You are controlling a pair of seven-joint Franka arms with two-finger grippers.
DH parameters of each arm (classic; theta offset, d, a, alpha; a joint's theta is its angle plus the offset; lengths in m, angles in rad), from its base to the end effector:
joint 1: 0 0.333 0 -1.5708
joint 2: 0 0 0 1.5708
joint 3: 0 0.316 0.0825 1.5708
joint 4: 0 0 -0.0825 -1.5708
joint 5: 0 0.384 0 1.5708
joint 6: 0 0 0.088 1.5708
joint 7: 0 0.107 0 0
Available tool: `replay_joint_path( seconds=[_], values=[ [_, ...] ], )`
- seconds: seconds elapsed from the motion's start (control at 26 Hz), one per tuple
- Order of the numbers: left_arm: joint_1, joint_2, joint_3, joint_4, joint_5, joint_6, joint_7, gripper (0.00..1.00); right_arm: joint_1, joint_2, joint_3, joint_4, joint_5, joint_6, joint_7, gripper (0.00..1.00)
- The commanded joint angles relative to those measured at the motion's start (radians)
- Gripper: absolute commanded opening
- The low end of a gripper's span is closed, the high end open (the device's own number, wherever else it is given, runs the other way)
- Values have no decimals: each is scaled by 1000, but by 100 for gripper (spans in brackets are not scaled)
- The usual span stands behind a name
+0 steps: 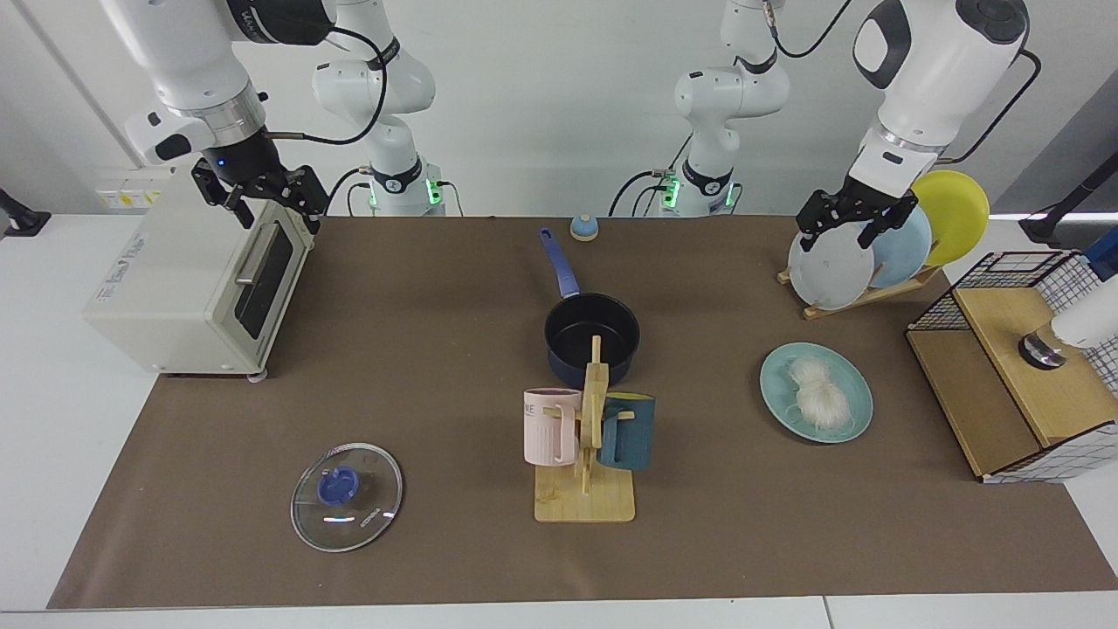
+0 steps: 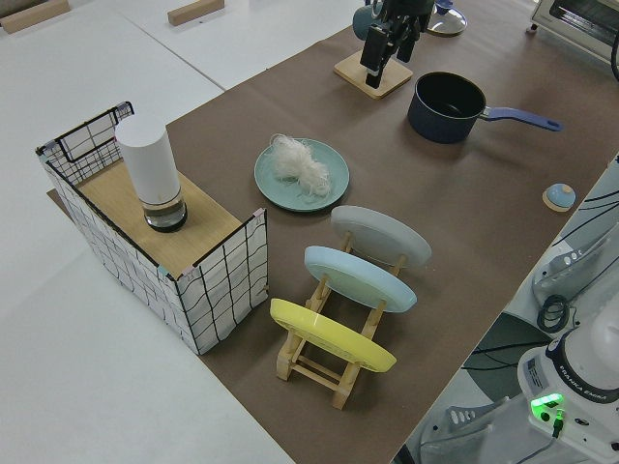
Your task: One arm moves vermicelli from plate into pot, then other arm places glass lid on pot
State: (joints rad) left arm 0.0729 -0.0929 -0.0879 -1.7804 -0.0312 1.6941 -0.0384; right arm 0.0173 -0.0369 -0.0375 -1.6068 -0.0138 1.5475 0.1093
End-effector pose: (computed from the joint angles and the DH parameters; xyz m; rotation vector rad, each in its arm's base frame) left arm 0.5325 -0.0128 0.5859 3.1183 0.0429 0.0088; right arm 0.5402 -0.0128 0.6257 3.1214 -0.2026 -0.0342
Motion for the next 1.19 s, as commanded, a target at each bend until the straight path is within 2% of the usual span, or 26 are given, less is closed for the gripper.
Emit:
replay_joint_path(
  seconds=[0.0, 1.0, 1.15],
  values=[
    [-4, -10, 7, -2, -16, 9, 8, 100, -16, -23, 7, 1, 0, -24, 4, 99],
    [-4, -7, 13, -2, -16, 15, 8, 100, -16, -23, 5, -2, 6, -9, 1, 99],
    [-10, 11, 16, 28, -6, 27, 9, 100, -13, -21, 5, -1, 6, -7, 0, 99]
  ],
)
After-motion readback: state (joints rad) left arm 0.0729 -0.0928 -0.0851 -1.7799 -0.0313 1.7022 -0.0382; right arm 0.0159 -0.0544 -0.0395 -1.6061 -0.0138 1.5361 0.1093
